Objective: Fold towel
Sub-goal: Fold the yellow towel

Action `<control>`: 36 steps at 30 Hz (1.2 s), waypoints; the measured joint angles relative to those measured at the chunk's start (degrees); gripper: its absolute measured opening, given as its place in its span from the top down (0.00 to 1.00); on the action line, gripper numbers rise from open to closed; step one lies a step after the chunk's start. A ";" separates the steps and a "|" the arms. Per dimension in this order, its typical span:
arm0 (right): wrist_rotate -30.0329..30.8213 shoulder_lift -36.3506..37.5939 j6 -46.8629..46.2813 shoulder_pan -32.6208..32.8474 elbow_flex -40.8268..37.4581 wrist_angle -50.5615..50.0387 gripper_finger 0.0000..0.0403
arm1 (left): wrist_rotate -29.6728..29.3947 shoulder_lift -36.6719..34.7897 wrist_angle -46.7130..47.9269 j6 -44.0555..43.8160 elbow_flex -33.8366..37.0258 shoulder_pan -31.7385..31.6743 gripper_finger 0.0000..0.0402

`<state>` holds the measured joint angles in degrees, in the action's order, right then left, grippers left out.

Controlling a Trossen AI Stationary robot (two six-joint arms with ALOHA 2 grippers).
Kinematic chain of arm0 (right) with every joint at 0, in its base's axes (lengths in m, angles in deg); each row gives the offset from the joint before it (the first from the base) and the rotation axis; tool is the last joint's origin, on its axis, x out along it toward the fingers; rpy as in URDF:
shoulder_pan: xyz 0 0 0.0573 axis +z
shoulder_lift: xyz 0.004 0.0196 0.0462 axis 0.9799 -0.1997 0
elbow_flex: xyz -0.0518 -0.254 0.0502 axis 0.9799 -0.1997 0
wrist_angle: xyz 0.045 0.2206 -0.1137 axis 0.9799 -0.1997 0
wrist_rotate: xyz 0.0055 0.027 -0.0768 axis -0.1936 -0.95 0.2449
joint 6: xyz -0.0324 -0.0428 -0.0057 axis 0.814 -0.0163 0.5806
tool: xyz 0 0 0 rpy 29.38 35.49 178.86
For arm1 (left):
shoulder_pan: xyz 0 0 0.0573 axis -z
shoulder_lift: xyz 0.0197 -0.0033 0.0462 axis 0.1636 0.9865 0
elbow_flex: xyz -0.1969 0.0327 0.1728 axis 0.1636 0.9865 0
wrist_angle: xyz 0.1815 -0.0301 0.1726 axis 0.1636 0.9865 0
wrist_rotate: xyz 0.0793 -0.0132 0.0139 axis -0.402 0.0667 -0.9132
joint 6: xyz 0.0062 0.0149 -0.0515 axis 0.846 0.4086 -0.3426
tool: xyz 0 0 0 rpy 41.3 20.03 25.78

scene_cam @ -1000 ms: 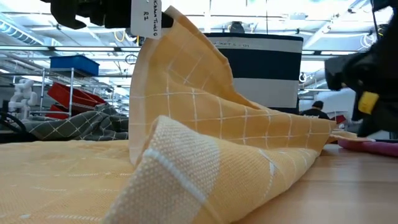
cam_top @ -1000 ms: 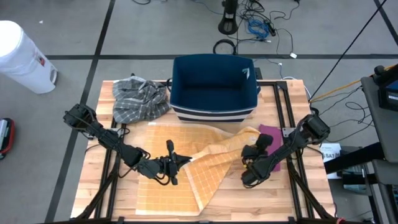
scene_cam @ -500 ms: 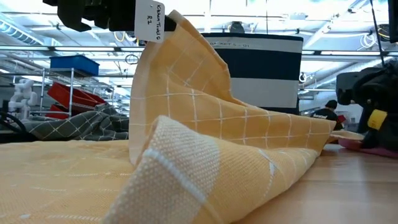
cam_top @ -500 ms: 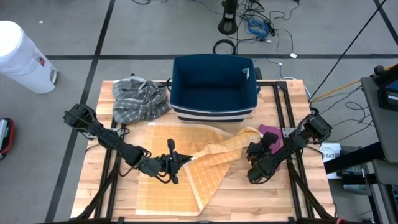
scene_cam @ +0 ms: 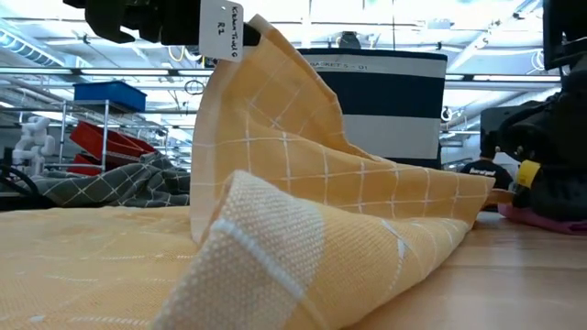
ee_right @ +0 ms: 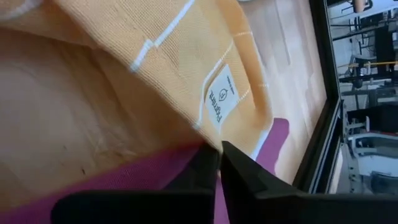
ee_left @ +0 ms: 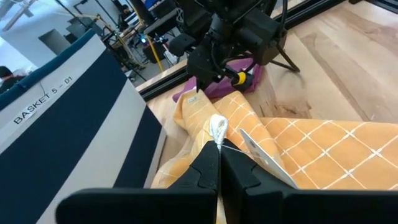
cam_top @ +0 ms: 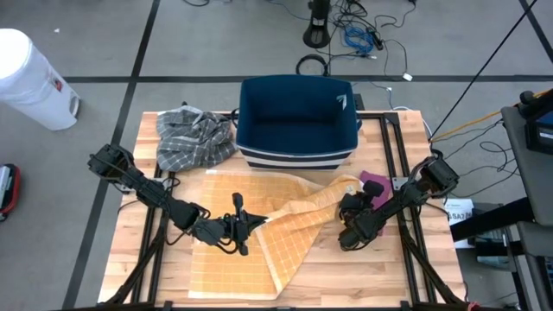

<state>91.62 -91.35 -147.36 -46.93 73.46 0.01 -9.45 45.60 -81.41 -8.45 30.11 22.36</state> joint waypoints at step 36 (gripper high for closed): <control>24.84 4.15 43.11 -8.39 46.02 -14.19 1.00 | -7.23 -2.75 -9.08 -0.47 0.00 19.18 1.00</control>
<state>116.46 -87.20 -104.24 -55.32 119.48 -14.17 -16.69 42.85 -90.49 -8.92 30.11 41.54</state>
